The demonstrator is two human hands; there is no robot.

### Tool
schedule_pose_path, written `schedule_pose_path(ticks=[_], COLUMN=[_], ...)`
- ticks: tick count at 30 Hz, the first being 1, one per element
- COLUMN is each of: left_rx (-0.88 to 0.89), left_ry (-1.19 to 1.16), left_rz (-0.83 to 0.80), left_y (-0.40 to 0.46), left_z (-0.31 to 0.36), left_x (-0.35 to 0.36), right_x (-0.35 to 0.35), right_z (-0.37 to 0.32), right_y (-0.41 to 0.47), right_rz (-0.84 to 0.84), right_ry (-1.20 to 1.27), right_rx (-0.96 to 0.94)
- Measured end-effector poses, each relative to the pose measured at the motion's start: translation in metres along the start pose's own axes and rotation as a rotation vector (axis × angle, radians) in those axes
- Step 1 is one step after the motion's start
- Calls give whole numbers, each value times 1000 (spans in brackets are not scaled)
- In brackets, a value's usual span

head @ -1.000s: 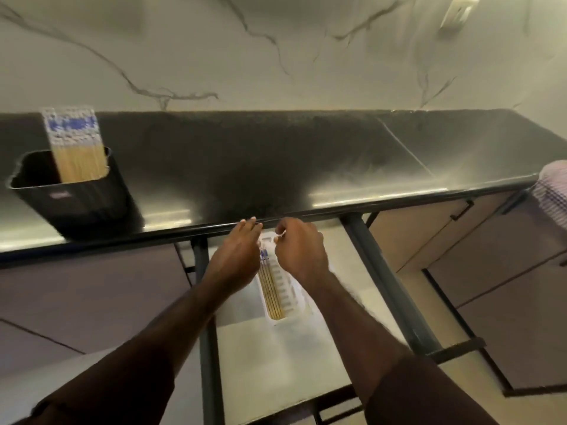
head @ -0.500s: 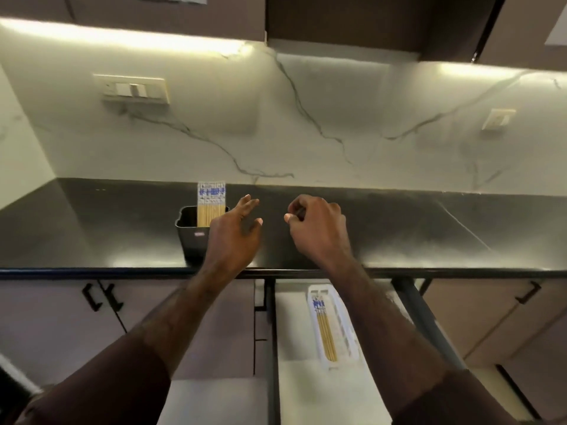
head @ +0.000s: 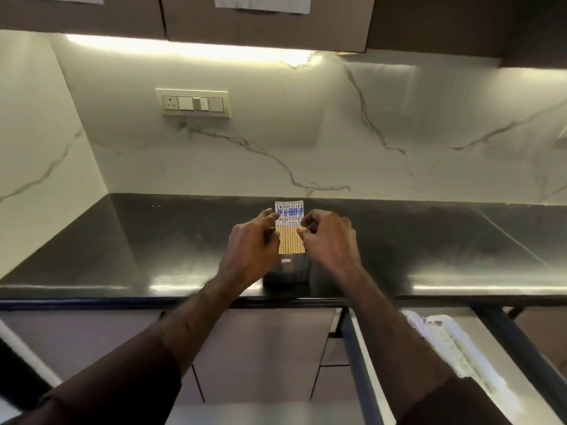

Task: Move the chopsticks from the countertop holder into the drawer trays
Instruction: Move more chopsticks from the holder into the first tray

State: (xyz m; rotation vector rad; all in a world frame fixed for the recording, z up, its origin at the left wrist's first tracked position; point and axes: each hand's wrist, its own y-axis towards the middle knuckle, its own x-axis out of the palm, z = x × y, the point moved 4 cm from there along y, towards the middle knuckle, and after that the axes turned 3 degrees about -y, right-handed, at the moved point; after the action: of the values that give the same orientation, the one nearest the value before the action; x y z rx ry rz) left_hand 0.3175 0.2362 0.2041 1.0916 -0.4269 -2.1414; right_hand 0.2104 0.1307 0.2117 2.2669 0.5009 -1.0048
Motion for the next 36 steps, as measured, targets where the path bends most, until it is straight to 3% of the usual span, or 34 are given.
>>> schedule_pose_path(ticks=[6,19,28,36], left_rx=[-3,-158,-272,-366], left_ry=[2,-91,-289,-442], left_rz=[-31,-171,-229,-171], left_y=[45,145,185,186], left_z=[-56,-174,-212,-237], left_x=[-2,92,146,152], right_x=[53,153,184,203], right_z=[-10,45,72,73], right_y=[34,138,162,146], right_rz=[-6,-106,-99,-30], right_ry=[-43,-18,-25,28], right_rx=[83,236,321,434])
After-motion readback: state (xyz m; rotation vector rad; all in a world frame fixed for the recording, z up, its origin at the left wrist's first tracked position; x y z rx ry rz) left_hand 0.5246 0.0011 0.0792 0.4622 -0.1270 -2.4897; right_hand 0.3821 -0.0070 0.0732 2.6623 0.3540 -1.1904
